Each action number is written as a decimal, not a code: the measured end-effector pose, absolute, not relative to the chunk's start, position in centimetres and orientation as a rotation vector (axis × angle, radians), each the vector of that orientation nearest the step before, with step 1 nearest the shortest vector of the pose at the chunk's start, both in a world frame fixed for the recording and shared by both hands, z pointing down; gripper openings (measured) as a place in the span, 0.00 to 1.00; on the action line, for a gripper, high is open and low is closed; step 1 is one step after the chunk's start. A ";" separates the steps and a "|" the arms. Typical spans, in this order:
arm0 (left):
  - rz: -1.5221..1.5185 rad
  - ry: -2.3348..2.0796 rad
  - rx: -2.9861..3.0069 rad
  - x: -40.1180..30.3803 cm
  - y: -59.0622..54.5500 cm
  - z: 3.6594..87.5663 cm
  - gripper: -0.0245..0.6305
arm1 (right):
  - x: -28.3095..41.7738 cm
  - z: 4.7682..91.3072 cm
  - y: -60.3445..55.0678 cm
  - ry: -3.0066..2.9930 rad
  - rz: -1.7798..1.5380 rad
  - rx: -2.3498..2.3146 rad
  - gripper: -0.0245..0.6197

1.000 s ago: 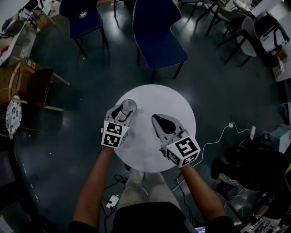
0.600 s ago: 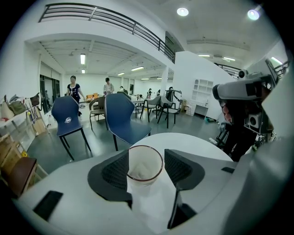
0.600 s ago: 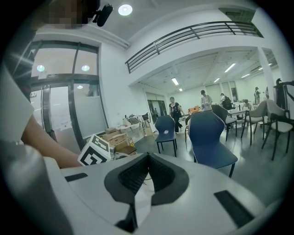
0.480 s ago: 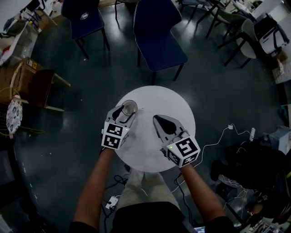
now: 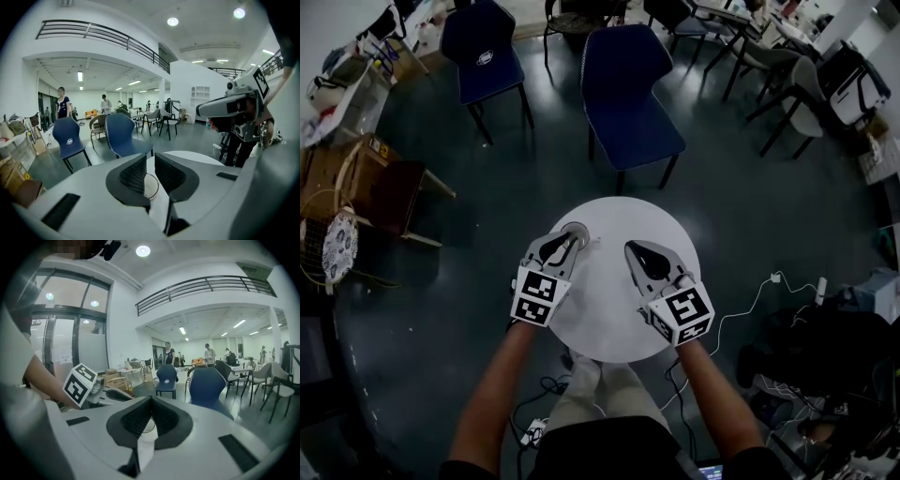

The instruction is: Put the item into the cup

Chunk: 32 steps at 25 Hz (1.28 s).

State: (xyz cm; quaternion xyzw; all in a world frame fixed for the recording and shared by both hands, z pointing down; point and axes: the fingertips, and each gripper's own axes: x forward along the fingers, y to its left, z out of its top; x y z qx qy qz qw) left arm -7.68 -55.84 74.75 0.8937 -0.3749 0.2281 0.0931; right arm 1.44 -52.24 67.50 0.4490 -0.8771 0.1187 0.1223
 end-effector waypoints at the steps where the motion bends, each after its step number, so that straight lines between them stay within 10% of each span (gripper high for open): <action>1: 0.663 -1.116 2.665 -7.6 -55.7 73.6 0.13 | 1.4 66.8 -52.1 -2.554 0.315 1.307 0.06; 32: 0.250 -1.188 2.846 -13.6 -40.3 52.7 0.06 | -4.6 50.9 -40.8 -2.648 0.156 1.432 0.06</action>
